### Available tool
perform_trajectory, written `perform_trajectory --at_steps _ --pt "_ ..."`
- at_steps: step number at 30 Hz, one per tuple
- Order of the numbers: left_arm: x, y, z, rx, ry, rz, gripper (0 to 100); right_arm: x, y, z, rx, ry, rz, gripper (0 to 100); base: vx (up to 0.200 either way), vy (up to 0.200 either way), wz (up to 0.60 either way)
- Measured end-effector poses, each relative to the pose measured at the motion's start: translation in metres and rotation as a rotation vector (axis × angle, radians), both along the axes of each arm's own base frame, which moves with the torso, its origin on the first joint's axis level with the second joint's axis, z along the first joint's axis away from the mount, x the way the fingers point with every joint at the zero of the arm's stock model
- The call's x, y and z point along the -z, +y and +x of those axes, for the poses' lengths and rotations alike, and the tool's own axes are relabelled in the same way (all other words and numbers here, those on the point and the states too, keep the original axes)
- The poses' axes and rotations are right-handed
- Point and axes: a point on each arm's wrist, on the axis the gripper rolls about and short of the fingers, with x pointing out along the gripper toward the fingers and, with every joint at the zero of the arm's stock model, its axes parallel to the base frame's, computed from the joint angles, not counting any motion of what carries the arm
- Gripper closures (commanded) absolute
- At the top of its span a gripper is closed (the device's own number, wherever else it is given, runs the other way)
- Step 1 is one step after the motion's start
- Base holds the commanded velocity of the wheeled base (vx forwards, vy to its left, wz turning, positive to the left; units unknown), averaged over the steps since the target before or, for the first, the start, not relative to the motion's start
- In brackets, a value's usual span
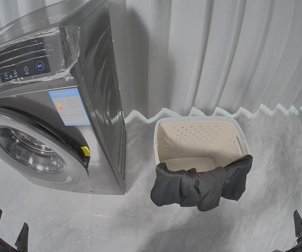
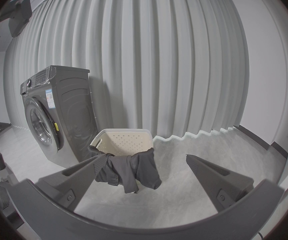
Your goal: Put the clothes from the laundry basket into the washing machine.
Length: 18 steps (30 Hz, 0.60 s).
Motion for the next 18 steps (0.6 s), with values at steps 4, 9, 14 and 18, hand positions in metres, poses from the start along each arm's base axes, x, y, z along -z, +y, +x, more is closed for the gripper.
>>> perform_trajectory --at_steps 4,9,14,18 --pt "-0.0001 0.0000 0.0000 0.000 -0.001 0.000 0 0.0000 0.0000 0.0000 0.000 0.001 0.000 0 0.000 0.200 0.00" --pt "0.0001 0.0000 0.0000 -0.001 0.001 0.000 0 0.0000 0.0000 0.0000 0.000 0.000 0.000 0 0.000 0.200 0.00" --pt "-0.0001 0.0000 0.0000 0.000 -0.001 0.000 0 0.0000 0.0000 0.0000 0.000 0.001 0.000 0 0.000 0.200 0.00" --pt "0.0000 0.0000 0.0000 0.000 0.000 0.000 0 0.0000 0.0000 0.0000 0.000 0.000 0.000 0 0.000 0.200 0.00"
